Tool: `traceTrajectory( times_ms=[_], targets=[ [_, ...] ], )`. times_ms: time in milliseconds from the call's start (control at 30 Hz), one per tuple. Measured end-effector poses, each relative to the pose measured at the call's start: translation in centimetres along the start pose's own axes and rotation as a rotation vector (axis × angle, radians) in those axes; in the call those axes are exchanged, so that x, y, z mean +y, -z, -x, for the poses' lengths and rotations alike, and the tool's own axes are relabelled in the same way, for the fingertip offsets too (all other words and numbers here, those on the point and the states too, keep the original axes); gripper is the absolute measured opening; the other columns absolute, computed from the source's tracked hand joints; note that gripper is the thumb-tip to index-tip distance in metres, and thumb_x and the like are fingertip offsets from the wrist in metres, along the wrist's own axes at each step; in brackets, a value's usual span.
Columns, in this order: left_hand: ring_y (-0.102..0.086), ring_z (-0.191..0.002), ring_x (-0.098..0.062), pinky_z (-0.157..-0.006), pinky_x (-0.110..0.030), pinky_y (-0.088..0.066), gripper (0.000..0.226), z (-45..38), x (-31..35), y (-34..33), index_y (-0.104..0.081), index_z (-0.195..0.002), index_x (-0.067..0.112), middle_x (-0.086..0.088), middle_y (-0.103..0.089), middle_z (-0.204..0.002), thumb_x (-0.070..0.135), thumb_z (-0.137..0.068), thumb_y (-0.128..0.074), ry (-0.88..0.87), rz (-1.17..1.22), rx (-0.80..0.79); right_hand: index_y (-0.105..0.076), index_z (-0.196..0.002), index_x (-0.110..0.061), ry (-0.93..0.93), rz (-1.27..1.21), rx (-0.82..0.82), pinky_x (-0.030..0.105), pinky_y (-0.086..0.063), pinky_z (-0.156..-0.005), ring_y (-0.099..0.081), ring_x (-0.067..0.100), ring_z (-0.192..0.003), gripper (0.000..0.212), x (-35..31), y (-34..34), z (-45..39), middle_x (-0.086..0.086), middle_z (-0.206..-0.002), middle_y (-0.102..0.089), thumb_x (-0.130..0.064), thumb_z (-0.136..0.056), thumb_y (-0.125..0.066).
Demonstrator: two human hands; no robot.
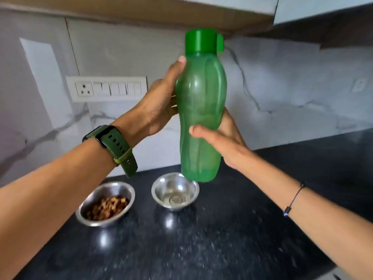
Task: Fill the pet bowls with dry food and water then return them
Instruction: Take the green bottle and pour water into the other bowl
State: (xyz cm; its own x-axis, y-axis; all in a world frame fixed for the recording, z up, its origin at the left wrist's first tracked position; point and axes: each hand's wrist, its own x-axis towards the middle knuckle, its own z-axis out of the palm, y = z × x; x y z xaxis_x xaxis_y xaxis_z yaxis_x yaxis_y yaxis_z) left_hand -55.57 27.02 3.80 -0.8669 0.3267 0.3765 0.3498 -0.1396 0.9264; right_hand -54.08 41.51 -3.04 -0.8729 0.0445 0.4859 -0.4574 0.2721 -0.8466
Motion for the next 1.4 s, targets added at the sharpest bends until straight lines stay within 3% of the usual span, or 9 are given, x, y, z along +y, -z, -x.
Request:
traceTrajectory(
  times_ms=[200,367,633,767,900,1000,1133,1267,1400],
  targets=[
    [-0.070,-0.090,-0.009,-0.075,-0.021,-0.054,0.025,4.4,-7.6,-1.8,-0.063,-0.105,0.020,0.006,-0.074,-0.094,0.033,-0.084,-0.060,0.088,-0.053,-0.055,-0.045,-0.124,-0.016,-0.087,0.198,-0.185,0.029,-0.051,-0.089,-0.059,0.010,-0.104,0.083,9.4,-0.3,7.6,-0.004,-0.111,-0.062,-0.038,-0.051,-0.079],
    [-0.070,-0.083,-0.004,-0.070,-0.019,-0.054,0.023,6.3,-11.6,-3.8,-0.057,-0.109,0.016,0.009,-0.074,-0.087,0.012,-0.087,-0.061,0.161,-0.042,-0.066,-0.044,-0.127,-0.015,-0.174,0.167,-0.215,0.006,-0.047,-0.074,-0.059,-0.008,-0.094,0.085,14.0,0.0,10.9,-0.013,-0.105,-0.061,-0.032,-0.052,-0.080],
    [-0.068,-0.084,-0.008,-0.072,-0.023,-0.054,0.037,7.7,-14.8,-6.2,-0.053,-0.111,0.014,0.003,-0.068,-0.094,0.021,-0.078,-0.068,0.194,-0.089,0.007,-0.046,-0.126,-0.013,-0.209,0.173,-0.195,0.018,-0.051,-0.080,-0.061,0.004,-0.096,0.092,17.6,0.5,12.8,-0.006,-0.108,-0.063,-0.044,-0.046,-0.079],
    [-0.067,-0.085,-0.003,-0.074,-0.018,-0.052,0.038,8.7,-16.2,-6.6,-0.054,-0.111,0.014,0.004,-0.067,-0.096,0.021,-0.078,-0.071,0.203,-0.139,0.055,-0.048,-0.123,-0.012,-0.225,0.176,-0.206,0.003,-0.046,-0.071,-0.060,0.004,-0.092,0.094,18.3,0.2,14.1,-0.008,-0.101,-0.063,-0.055,-0.042,-0.070],
    [-0.065,-0.083,-0.003,-0.075,-0.019,-0.053,0.037,9.5,-16.9,-7.0,-0.052,-0.108,0.009,-0.001,-0.068,-0.095,0.021,-0.080,-0.073,0.177,-0.214,0.171,-0.046,-0.122,-0.012,-0.223,0.184,-0.166,-0.001,-0.040,-0.068,-0.057,0.004,-0.093,0.088,18.6,-0.6,14.8,-0.009,-0.101,-0.059,-0.046,-0.047,-0.075],
    [-0.057,-0.068,0.005,-0.063,-0.007,-0.044,0.042,9.7,-17.3,-8.4,-0.042,-0.097,0.011,0.009,-0.059,-0.079,0.027,-0.077,-0.076,0.115,-0.354,0.368,-0.042,-0.119,-0.021,-0.206,0.109,-0.107,0.011,-0.045,-0.078,-0.057,0.006,-0.097,0.083,18.5,-1.4,15.4,-0.005,-0.106,-0.059,-0.047,-0.046,-0.074],
    [-0.058,-0.084,-0.014,-0.073,-0.024,-0.047,0.054,9.8,-17.5,-10.6,-0.034,-0.098,0.016,0.008,-0.053,-0.085,0.037,-0.072,-0.077,0.117,-0.476,0.596,-0.037,-0.105,-0.041,-0.177,0.019,-0.082,0.015,-0.050,-0.082,-0.060,0.006,-0.097,0.068,18.8,-1.8,15.8,-0.006,-0.105,-0.060,-0.042,-0.049,-0.076],
    [-0.060,-0.087,-0.002,-0.075,-0.012,-0.049,0.049,10.2,-16.6,-8.1,-0.043,-0.112,0.015,0.009,-0.059,-0.096,0.038,-0.079,-0.070,0.182,-0.177,0.321,-0.036,-0.104,-0.043,-0.195,-0.023,-0.099,0.008,-0.046,-0.079,-0.058,-0.002,-0.096,0.069,18.9,-1.8,15.9,-0.014,-0.105,-0.057,-0.050,-0.045,-0.071],
    [-0.061,-0.105,-0.017,-0.099,-0.033,-0.047,0.045,7.3,-15.1,-6.5,-0.060,-0.099,0.016,-0.004,-0.064,-0.109,0.053,-0.077,-0.044,0.203,0.056,0.254,-0.038,-0.105,-0.043,-0.200,-0.038,-0.107,0.001,-0.041,-0.076,-0.056,-0.010,-0.097,0.068,18.9,-1.8,16.0,-0.016,-0.105,-0.055,-0.047,-0.046,-0.072]
  ],
)
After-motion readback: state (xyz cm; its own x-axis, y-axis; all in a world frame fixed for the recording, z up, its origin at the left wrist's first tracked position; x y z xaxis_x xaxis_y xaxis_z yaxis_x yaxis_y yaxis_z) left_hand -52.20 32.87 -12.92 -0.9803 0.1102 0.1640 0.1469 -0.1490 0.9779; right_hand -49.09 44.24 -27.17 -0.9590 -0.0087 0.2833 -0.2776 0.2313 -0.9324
